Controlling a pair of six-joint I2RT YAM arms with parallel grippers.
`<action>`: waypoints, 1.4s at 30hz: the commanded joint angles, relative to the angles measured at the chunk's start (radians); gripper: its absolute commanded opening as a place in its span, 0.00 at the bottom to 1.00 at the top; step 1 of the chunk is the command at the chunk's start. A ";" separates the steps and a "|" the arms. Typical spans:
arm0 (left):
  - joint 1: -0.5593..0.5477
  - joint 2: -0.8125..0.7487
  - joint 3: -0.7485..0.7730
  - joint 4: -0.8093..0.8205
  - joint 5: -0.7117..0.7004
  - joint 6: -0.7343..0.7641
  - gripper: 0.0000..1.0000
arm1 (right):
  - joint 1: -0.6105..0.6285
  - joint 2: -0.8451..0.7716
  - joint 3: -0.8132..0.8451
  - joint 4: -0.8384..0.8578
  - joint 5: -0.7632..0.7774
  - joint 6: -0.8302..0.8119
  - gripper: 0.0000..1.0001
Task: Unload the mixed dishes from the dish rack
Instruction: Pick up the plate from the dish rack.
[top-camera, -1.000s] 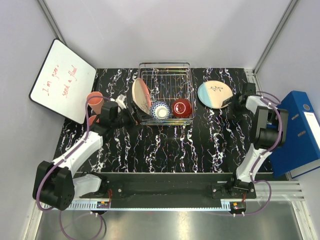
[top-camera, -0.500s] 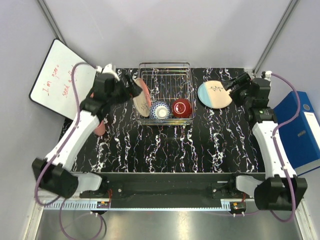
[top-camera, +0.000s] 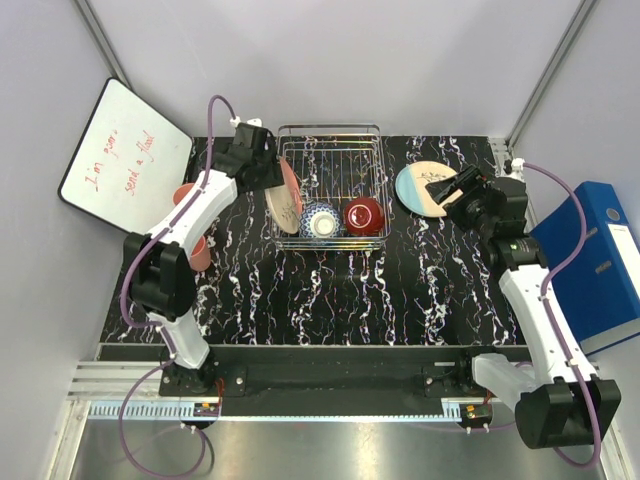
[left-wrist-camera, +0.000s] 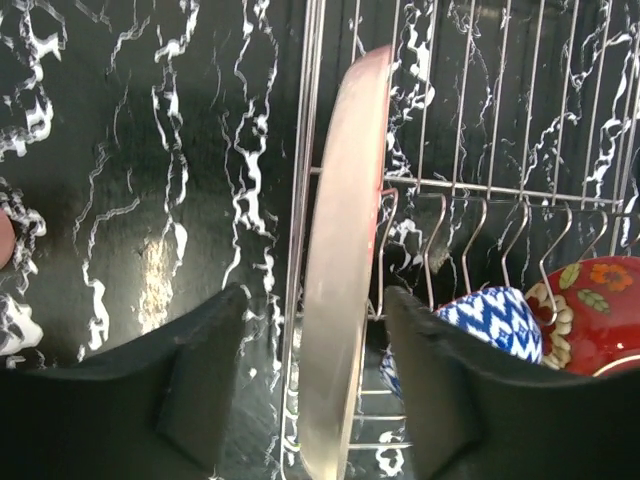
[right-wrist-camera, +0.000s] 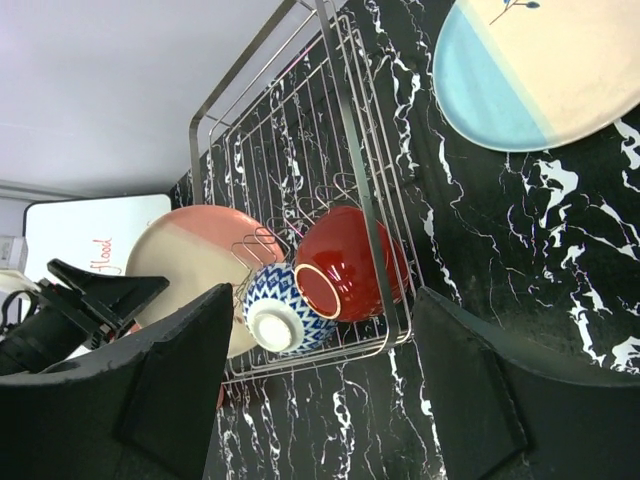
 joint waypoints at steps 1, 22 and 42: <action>-0.008 0.008 0.085 0.019 -0.013 0.055 0.47 | 0.008 -0.022 -0.025 0.045 -0.013 -0.017 0.80; 0.010 -0.104 0.174 0.125 0.231 -0.025 0.00 | 0.008 0.037 -0.087 0.138 -0.069 0.004 0.78; 0.019 -0.139 0.233 0.112 0.352 -0.060 0.00 | 0.009 0.041 -0.128 0.197 -0.120 0.014 0.78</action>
